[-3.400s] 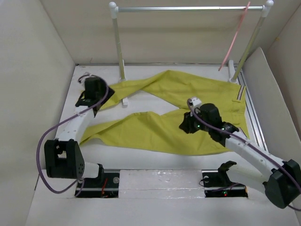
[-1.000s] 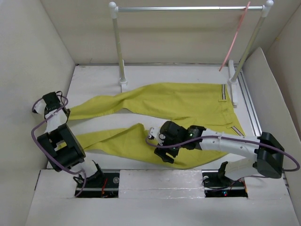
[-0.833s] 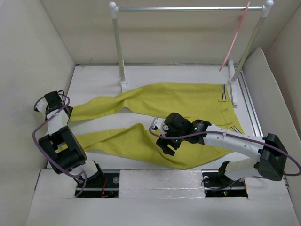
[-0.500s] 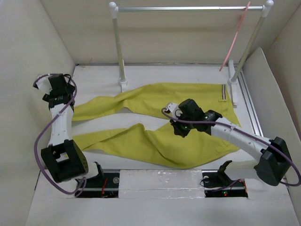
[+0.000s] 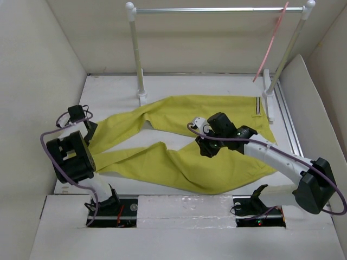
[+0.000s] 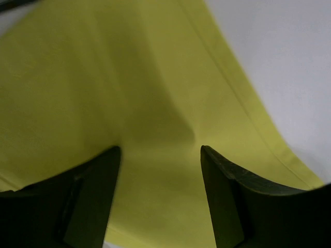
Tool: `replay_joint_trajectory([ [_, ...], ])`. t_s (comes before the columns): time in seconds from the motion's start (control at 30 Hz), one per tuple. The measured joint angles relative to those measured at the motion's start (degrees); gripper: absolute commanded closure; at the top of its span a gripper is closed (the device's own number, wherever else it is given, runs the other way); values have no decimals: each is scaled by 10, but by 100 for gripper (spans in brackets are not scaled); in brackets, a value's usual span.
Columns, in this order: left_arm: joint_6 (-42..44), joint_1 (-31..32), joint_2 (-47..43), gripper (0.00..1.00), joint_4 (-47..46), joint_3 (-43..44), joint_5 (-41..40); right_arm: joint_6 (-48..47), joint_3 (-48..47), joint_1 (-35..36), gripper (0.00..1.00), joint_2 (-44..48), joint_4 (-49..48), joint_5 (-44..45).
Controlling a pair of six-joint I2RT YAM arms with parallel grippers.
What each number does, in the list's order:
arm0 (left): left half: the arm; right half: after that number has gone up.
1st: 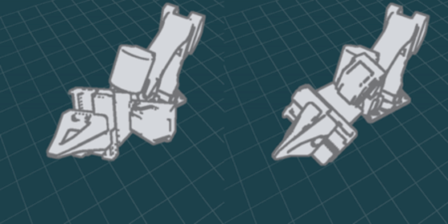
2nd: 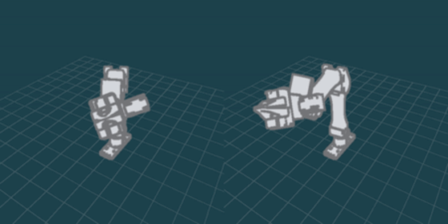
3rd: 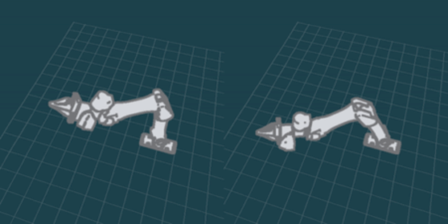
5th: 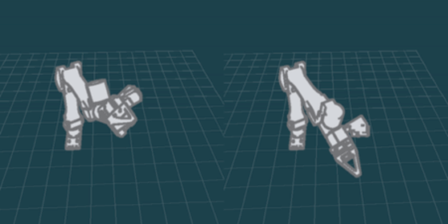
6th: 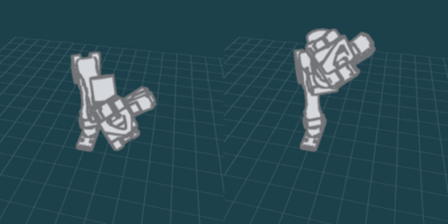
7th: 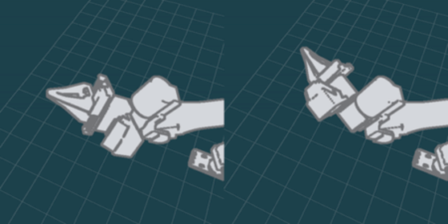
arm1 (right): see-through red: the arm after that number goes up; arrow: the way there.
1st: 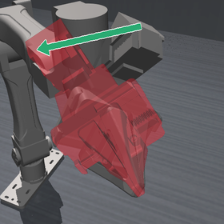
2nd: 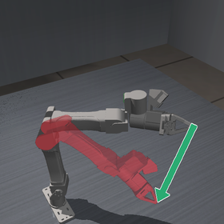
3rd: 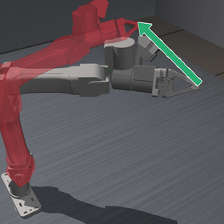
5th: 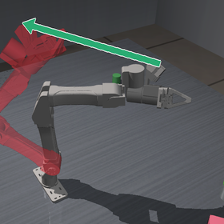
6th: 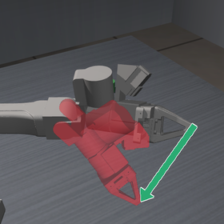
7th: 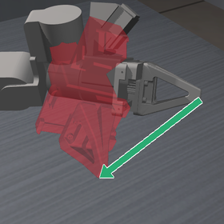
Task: Place the trousers on the hanger
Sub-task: Flatten out the trousers at the center of the board.
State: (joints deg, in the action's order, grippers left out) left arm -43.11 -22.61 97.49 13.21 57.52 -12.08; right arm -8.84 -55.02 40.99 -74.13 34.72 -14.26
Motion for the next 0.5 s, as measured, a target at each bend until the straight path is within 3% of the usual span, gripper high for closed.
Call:
replay_joint_trajectory([
  [0.17,-14,1,-82,35,-36,-75,10,-3,0,-8,68,-2,-2,-11],
  [0.4,-5,1,-108,33,-55,-71,-5,-7,0,-8,67,-25,-4,-24],
  [0.5,0,1,-89,34,-53,-28,-21,-8,0,-8,64,-30,-5,-27],
])
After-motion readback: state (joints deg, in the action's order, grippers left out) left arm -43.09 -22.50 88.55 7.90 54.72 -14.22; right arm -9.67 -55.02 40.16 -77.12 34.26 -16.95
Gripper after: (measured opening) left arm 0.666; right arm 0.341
